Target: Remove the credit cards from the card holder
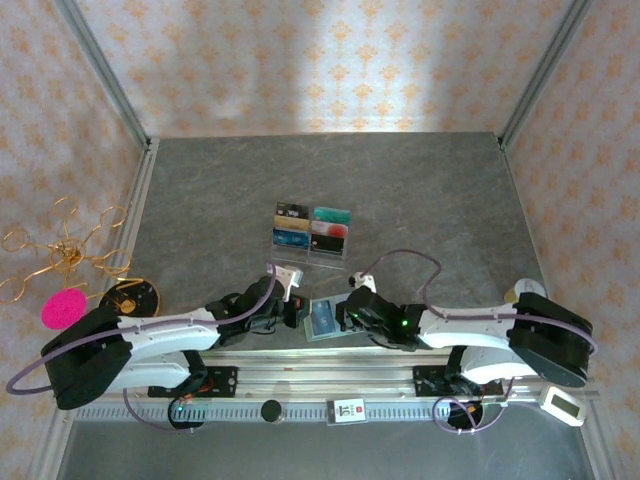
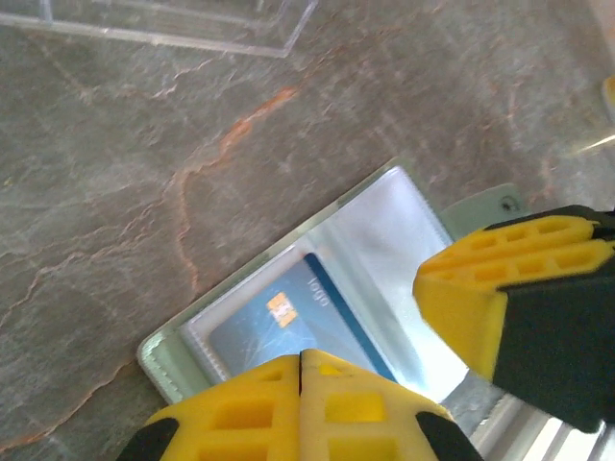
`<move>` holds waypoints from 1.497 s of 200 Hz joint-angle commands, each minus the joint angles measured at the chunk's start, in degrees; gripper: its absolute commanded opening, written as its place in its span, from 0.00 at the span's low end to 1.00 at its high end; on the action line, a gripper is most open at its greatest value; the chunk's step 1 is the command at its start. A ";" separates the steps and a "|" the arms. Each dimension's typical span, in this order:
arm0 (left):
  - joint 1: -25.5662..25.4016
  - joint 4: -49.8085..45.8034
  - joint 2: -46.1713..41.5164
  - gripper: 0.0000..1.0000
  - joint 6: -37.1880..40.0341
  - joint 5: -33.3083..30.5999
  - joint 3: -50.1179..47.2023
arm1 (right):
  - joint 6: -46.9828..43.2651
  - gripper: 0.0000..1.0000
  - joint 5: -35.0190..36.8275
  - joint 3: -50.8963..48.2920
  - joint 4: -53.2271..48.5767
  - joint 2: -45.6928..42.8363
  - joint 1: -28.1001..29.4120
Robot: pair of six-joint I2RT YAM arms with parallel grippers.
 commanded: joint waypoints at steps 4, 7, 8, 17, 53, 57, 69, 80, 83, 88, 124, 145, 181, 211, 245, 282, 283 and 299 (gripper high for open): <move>-0.91 2.13 0.84 0.00 0.47 1.80 -0.63 | -2.61 0.15 -3.82 3.42 1.97 0.08 -0.30; -0.90 2.26 1.19 0.00 0.44 1.90 -0.63 | -2.55 0.15 -4.72 3.57 2.33 0.60 -0.49; -0.94 2.23 1.35 0.00 0.43 1.90 -0.63 | -2.48 0.15 -5.05 3.60 2.44 0.76 -0.62; -1.21 2.78 2.53 0.00 0.30 2.00 -0.67 | -2.15 0.15 -7.72 3.72 3.94 2.34 -1.60; -1.46 4.79 5.95 0.00 0.20 1.29 -0.98 | -1.75 0.16 -11.48 4.03 5.02 7.24 -4.54; -1.45 4.94 6.33 0.00 0.36 1.35 -0.86 | -1.71 0.17 -11.52 3.92 5.09 7.41 -4.73; -1.40 4.75 7.61 0.00 0.43 1.29 -0.50 | -1.25 0.17 -11.60 3.57 4.73 7.75 -5.45; -1.39 3.68 8.77 0.00 0.67 0.41 0.08 | -0.71 0.17 -10.82 3.22 3.86 7.69 -5.96; -1.37 3.29 8.95 0.00 0.73 0.23 0.14 | -0.60 0.17 -10.63 3.08 3.80 7.54 -6.01; -1.42 2.95 9.12 0.00 0.98 -0.13 0.35 | -0.44 0.17 -10.40 2.74 3.77 7.39 -6.13; -1.35 2.58 10.55 0.00 1.65 -0.64 0.05 | -0.40 0.17 -11.85 1.62 4.94 8.14 -6.28; -1.34 2.55 11.43 0.00 2.14 -0.52 0.35 | 0.04 0.17 -12.47 1.27 6.01 9.43 -6.31; -1.34 3.07 12.75 0.00 2.67 -0.33 0.66 | 0.44 0.15 -15.29 0.82 9.30 11.13 -6.29; -1.41 3.18 12.95 0.00 2.45 0.06 0.46 | 1.71 0.05 -11.93 0.45 7.77 9.96 -6.26; -0.99 3.48 11.44 0.00 2.62 -0.19 -0.72 | 4.71 0.00 -6.12 -2.34 5.51 4.87 -6.27; 0.19 3.79 10.59 0.00 3.07 0.31 -0.99 | 6.02 0.00 -5.06 -4.39 5.28 1.46 -6.22; 0.22 3.79 10.53 0.00 3.07 0.32 -0.99 | 6.02 0.00 -5.08 -4.42 5.24 1.37 -6.21; 0.77 3.73 9.05 0.00 3.07 1.24 -0.66 | 5.99 0.00 -5.49 -4.71 5.54 1.04 -6.20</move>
